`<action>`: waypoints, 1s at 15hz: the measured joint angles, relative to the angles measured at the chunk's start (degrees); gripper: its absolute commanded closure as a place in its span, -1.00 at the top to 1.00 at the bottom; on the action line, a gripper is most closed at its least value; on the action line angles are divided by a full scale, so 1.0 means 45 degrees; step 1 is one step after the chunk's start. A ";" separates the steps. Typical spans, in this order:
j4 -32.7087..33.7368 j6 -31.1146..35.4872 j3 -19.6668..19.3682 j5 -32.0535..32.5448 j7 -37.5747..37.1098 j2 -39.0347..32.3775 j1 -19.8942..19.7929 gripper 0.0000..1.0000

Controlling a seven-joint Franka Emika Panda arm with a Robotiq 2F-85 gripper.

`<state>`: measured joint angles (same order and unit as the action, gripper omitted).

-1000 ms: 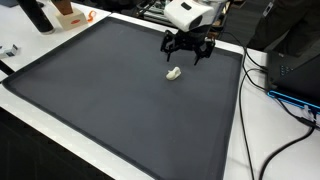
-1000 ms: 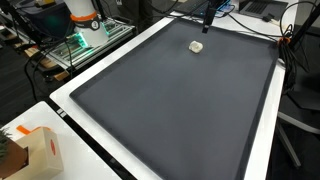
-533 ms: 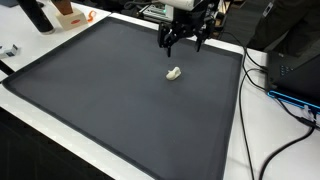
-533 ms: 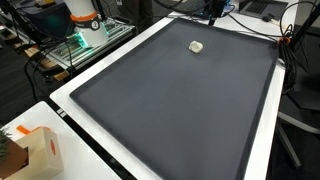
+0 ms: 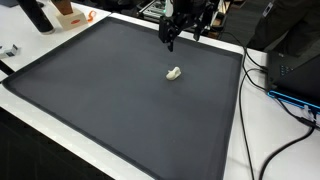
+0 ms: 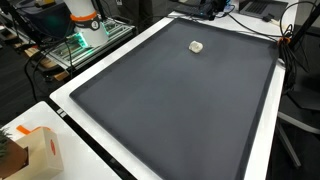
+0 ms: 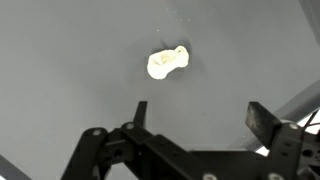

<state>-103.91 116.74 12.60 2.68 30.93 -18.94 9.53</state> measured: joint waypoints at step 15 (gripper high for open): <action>-0.0757 0.2438 0.0050 0.0050 0.2888 -0.1890 -0.0338 1.00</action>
<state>-107.32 127.71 12.83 2.90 43.93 -27.44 8.01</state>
